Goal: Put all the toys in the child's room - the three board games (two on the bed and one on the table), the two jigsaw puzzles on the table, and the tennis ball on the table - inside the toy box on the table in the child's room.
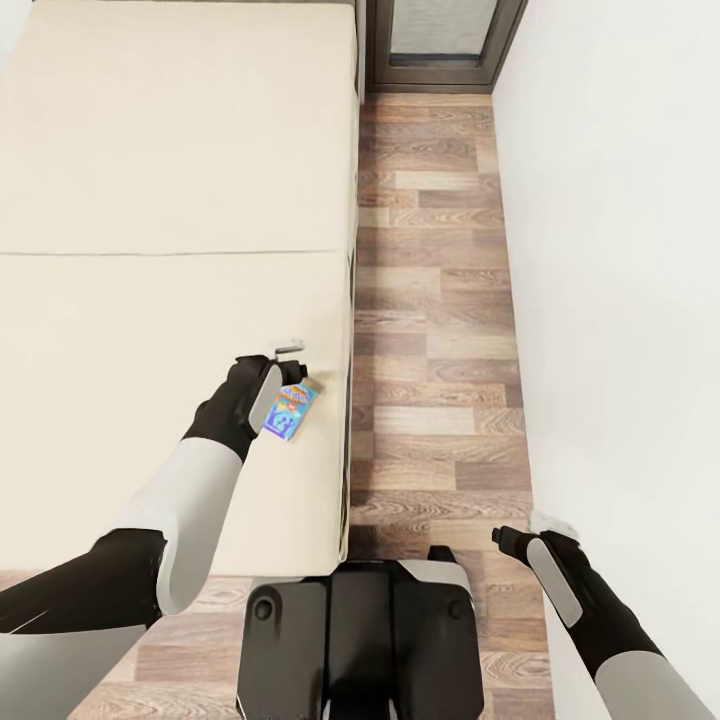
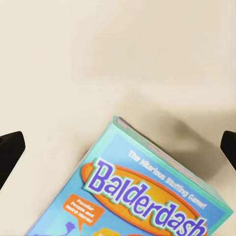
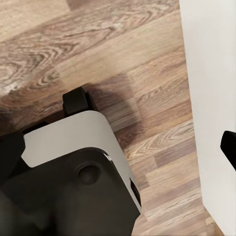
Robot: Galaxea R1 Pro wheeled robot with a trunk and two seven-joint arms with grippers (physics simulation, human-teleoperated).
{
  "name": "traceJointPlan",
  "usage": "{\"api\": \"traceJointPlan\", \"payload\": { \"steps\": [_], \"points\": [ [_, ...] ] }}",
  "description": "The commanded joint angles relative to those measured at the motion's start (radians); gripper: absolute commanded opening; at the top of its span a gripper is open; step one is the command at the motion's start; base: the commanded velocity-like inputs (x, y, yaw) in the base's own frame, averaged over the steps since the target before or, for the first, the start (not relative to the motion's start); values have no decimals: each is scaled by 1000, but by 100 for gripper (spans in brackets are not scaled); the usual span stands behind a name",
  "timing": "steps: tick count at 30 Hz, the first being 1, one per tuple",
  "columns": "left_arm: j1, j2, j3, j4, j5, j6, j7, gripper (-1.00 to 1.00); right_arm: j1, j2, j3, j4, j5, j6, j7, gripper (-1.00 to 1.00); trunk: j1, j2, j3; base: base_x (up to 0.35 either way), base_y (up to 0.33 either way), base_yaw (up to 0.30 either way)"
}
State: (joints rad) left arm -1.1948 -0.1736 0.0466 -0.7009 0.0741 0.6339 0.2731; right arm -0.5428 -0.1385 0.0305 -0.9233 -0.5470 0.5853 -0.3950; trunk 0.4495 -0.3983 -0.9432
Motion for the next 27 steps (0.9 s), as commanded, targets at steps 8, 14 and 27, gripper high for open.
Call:
{"api": "traceJointPlan", "payload": {
  "steps": [8,14,27],
  "points": [
    [-2,-1,3,-4,8,-3,6,100,0,0,3,-1,-9,2,-10,100,1,-2,-14,0,0,0],
    [-2,-1,3,-5,7,-6,6,100,0,0,3,-1,-8,2,-10,100,1,-2,-24,0,0,0],
    [-1,-1,3,-6,7,-7,3,100,0,-1,3,-1,-9,2,-10,100,1,-2,-45,0,0,0]
  ]
}}
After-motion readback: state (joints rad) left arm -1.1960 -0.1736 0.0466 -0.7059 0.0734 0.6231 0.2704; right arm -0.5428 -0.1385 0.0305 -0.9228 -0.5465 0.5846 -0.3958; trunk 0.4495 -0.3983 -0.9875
